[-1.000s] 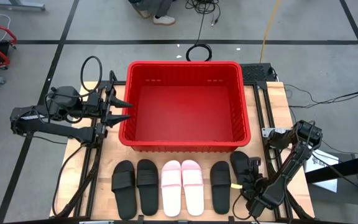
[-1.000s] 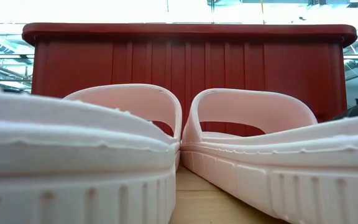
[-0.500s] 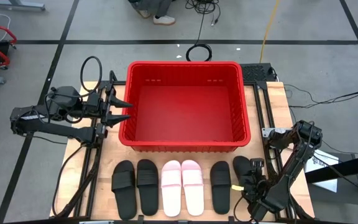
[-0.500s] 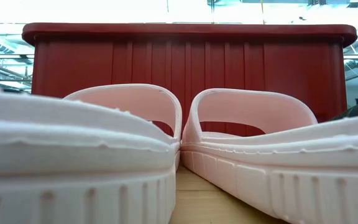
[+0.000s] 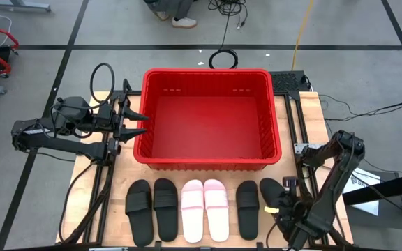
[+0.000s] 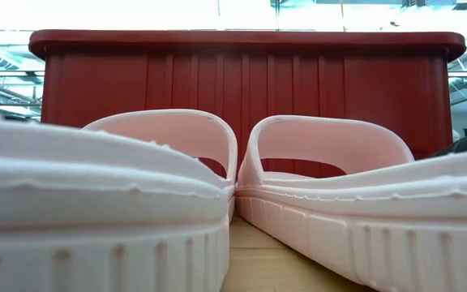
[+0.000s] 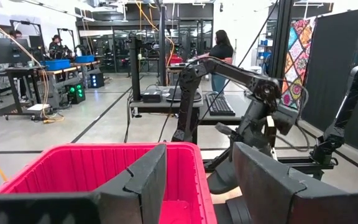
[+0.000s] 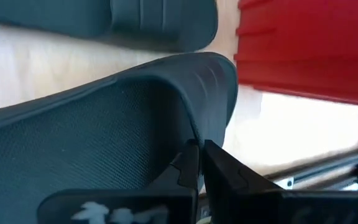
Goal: Pick and place slides into bin
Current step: Put the black slide into the bin
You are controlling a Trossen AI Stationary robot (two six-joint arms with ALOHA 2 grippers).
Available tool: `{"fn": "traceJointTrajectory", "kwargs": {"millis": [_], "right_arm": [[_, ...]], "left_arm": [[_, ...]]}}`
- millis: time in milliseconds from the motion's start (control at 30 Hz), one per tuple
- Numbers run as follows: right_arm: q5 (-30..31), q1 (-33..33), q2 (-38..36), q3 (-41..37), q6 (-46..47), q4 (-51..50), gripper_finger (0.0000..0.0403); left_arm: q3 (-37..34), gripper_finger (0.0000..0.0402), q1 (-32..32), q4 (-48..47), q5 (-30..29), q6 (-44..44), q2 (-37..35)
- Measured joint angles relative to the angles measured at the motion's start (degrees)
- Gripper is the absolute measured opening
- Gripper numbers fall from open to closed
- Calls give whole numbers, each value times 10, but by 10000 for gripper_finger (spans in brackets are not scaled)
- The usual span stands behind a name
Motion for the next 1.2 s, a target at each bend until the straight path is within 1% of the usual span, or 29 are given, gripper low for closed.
{"fn": "traceJointTrajectory", "kwargs": {"millis": [133,300,500,767,900,1033,1200], "right_arm": [[34,0,-28,10,-18,0,0],[77,-4,-63,26,-63,-1,0],[143,-5,-100,52,-114,2,0],[218,-18,-142,71,-225,69,0],[267,-45,-160,77,-266,75,0],[291,-90,-182,79,-325,79,0],[318,-166,-209,79,-430,126,0]], "left_arm": [[0,186,0,0,-1,0,0],[0,186,0,0,-1,0,0],[0,186,0,0,-2,0,0],[0,186,0,-1,-6,-4,0],[0,186,0,0,-60,-4,0],[0,186,0,0,-117,0,0],[0,186,7,0,-127,4,0]]}}
